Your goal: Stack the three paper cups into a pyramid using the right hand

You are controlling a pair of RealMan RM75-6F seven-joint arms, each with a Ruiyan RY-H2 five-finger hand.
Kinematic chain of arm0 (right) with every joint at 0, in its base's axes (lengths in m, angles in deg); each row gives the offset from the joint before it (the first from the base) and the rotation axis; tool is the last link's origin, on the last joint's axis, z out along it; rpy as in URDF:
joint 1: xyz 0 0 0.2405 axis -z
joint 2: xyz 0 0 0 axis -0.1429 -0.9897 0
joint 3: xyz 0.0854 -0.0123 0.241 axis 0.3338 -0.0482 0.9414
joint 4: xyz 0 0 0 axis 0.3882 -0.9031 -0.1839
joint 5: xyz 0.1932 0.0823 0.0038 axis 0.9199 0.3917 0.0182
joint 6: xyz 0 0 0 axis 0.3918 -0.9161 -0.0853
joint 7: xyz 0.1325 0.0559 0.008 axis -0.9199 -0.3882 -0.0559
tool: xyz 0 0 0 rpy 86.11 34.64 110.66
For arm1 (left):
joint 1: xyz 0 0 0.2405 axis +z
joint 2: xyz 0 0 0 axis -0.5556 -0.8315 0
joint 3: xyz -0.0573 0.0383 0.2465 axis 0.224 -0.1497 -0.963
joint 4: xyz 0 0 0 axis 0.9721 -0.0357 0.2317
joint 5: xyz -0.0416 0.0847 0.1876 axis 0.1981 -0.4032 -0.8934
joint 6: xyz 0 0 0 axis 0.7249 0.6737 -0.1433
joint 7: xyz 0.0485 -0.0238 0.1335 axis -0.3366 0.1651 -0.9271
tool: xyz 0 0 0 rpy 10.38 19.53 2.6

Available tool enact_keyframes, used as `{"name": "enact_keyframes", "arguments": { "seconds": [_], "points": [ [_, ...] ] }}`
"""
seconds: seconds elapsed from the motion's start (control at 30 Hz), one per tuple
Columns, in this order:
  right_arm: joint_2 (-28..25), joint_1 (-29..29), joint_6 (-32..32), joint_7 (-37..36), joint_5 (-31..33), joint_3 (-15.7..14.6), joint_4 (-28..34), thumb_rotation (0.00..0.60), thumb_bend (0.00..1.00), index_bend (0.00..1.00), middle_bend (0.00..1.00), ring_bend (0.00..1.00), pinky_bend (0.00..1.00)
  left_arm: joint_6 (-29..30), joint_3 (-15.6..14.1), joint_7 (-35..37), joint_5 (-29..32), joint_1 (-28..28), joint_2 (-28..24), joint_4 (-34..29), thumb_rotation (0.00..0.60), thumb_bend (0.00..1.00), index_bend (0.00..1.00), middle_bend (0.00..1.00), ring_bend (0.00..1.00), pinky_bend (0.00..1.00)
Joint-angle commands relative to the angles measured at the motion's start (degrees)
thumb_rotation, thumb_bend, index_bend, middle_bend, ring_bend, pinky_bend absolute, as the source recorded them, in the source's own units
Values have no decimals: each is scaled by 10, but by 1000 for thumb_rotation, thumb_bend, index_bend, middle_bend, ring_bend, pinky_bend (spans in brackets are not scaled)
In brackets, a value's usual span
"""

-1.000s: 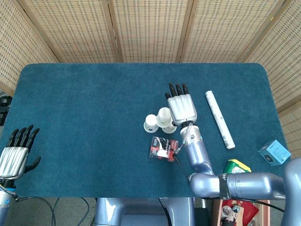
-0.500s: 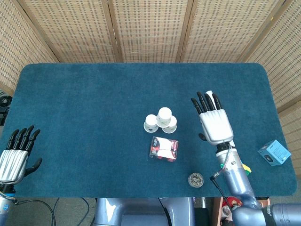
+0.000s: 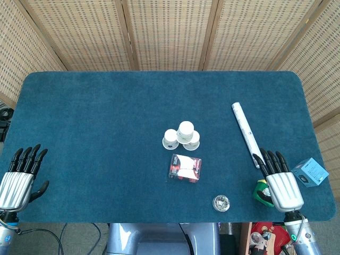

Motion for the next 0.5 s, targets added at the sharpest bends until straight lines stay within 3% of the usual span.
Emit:
{"name": "enact_keyframes", "arguments": {
  "seconds": [0.03, 0.23, 0.5],
  "points": [
    [19, 26, -12, -18, -20, -5, -28, 600, 38, 75, 0, 0, 0, 2, 0, -1, -2, 1, 1, 1, 600, 312, 0, 0, 0, 0],
    [37, 54, -10, -39, -25, 12, -65, 600, 38, 75, 0, 0, 0, 3, -1, 4, -3, 3, 3, 6, 600, 312, 0, 0, 0, 0],
    [35, 81, -4, -47, 29, 68, -84, 600, 39, 75, 0, 0, 0, -5, -1, 0, -4, 0, 7, 8, 600, 312, 0, 0, 0, 0]
  ]
}}
